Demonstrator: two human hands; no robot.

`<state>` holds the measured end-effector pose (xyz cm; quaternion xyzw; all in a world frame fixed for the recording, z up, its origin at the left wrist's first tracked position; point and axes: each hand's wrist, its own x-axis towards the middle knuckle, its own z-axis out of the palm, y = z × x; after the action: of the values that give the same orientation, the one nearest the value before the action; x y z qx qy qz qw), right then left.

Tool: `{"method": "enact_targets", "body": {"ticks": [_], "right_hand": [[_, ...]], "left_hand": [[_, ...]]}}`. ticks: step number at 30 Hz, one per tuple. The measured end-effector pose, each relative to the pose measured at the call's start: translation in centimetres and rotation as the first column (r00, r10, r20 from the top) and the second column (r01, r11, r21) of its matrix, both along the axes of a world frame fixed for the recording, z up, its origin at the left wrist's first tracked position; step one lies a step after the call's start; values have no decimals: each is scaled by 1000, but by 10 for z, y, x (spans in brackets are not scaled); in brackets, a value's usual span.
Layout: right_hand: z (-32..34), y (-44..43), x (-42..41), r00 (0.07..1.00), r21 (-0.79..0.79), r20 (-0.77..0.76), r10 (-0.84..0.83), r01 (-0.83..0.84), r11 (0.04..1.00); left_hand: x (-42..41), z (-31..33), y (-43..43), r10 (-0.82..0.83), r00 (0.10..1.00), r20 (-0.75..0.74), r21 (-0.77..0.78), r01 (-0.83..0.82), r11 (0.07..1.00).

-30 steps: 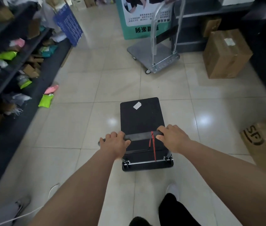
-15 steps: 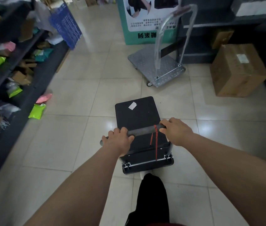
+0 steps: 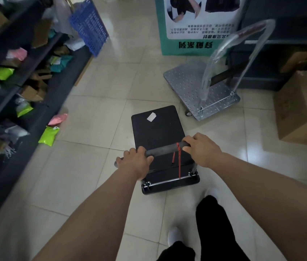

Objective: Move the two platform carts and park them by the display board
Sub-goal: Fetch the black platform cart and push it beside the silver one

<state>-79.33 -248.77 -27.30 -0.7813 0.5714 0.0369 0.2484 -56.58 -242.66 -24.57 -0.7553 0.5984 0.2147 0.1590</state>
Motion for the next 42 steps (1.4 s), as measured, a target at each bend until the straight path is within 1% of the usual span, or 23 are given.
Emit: {"method": "enact_targets", "body": {"ticks": [8,14,19,24,27,30,32,33,35,36,39,42], "right_hand": [[-1,-145,-3,991,-42,-1,132,-132,990],[1,-254,-16,987,27,-3,160,-159,987],[-3,-307,-16,989,27,-3,150,-150,988],[2,-343,3,984,38,22,178,-179,983],[3,-363,17,974,40,18,226,-227,973],[6,-386,30,959,95,8,283,-283,954],[10,-399,35,953,121,22,302,-302,946],[14,-405,35,956,131,41,289,-292,947],[23,-417,32,966,121,71,248,-255,959],[27,-424,28,970,106,68,232,-238,965],[39,-448,6,979,61,-5,204,-203,977],[47,-472,-25,982,16,-108,157,-156,988]], "left_hand": [[-13,1,-121,111,993,27,-12,-111,994],[-40,0,-209,223,975,-10,-11,-223,975],[-44,-2,-259,262,965,-27,5,-262,965],[-23,1,-294,263,965,-8,24,-263,965],[-2,0,-313,258,966,-12,37,-257,966],[21,1,-335,269,963,-20,133,-264,955],[33,4,-354,268,962,-51,217,-251,943],[37,7,-364,292,953,-84,238,-266,934],[37,16,-386,339,924,-176,251,-291,923],[34,20,-399,336,916,-220,256,-278,926],[14,32,-437,261,926,-271,271,-187,944],[-4,34,-468,199,953,-226,269,-136,953]]}}
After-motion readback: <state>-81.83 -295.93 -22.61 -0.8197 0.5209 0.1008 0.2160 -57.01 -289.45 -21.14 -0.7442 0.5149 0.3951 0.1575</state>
